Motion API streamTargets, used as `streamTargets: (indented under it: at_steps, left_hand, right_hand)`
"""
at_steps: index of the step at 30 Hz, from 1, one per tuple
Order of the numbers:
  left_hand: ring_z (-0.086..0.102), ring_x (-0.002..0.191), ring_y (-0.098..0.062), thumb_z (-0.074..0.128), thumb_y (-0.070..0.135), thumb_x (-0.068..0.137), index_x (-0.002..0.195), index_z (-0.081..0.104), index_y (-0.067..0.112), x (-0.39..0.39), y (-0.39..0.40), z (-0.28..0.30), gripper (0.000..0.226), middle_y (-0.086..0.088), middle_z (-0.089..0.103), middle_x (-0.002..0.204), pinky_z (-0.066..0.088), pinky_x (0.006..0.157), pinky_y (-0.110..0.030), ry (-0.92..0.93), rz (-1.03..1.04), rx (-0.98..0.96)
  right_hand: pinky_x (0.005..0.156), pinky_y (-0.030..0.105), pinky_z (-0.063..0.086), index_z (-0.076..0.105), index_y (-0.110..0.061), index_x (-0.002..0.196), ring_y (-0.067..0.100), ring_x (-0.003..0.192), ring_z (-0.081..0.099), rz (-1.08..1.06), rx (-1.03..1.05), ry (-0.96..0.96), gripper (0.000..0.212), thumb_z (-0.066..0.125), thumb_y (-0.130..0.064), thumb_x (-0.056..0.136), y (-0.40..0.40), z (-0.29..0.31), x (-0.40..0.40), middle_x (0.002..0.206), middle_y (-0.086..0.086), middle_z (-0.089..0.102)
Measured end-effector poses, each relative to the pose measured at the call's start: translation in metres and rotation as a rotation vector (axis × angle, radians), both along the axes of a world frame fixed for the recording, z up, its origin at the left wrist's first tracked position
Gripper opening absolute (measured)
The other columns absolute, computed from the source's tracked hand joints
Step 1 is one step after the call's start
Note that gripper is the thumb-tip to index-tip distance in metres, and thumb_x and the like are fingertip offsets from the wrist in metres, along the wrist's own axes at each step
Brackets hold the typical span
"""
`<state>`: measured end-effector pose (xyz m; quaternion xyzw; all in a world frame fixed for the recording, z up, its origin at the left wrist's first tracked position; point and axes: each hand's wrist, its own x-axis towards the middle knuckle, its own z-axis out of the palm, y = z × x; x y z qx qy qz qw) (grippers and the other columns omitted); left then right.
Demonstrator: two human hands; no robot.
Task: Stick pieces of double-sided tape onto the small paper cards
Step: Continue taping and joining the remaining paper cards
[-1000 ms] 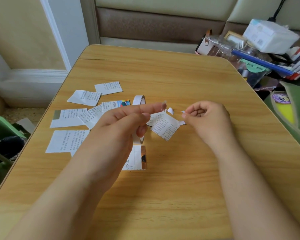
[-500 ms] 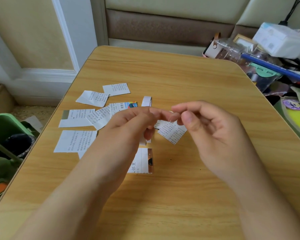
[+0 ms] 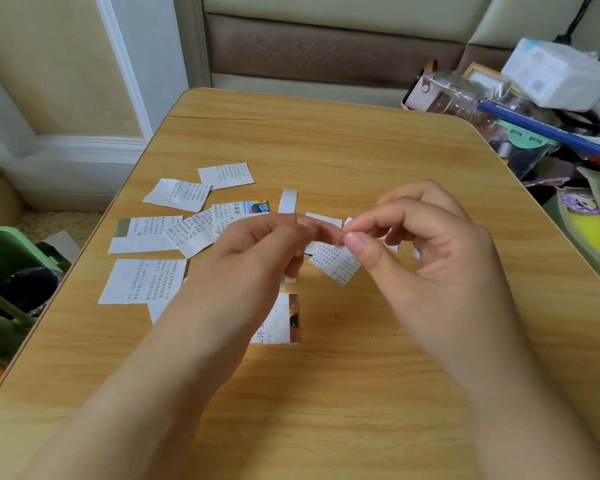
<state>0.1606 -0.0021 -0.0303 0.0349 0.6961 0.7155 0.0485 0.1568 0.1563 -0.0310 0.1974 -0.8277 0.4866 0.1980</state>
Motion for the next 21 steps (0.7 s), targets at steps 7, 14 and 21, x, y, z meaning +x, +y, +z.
streamTargets:
  at_steps: [7, 14, 21]
  left_hand:
    - [0.057, 0.074, 0.002, 0.047, 0.04, 0.092, 0.078, 0.07, 0.039, 0.006, 0.004, 0.003, 0.027, 0.004, 0.064, 0.083, 0.038, 0.062, -0.003, 0.121, 0.094, -0.291]
    - [0.05, 0.099, -0.007, 0.033, 0.049, 0.081, 0.091, 0.063, 0.053, 0.007, 0.006, 0.002, 0.032, 0.009, 0.049, 0.091, 0.034, 0.086, -0.024, 0.165, 0.089, -0.434]
    - [0.046, 0.09, 0.004, 0.038, 0.04, 0.083, 0.116, 0.055, 0.051, -0.007, -0.014, -0.003, 0.038, 0.013, 0.043, 0.089, 0.032, 0.105, -0.046, 0.158, 0.208, -0.626]
  right_hand:
    - [0.074, 0.027, 0.041, 0.07, -0.027, 0.078, 0.012, 0.078, 0.05, 0.098, -0.016, -0.169, 0.002, 0.069, -0.026, 0.077, 0.006, -0.002, -0.006, 0.083, -0.009, 0.054]
    - [0.08, 0.044, 0.042, 0.071, -0.032, 0.081, 0.021, 0.08, 0.05, 0.169, -0.05, -0.285, 0.013, 0.066, -0.04, 0.072, 0.009, -0.005, -0.009, 0.083, -0.006, 0.055]
    - [0.077, 0.015, 0.046, 0.067, -0.026, 0.092, 0.003, 0.082, 0.061, 0.175, -0.258, -0.302, 0.014, 0.067, -0.03, 0.078, 0.023, 0.0, -0.008, 0.087, -0.01, 0.069]
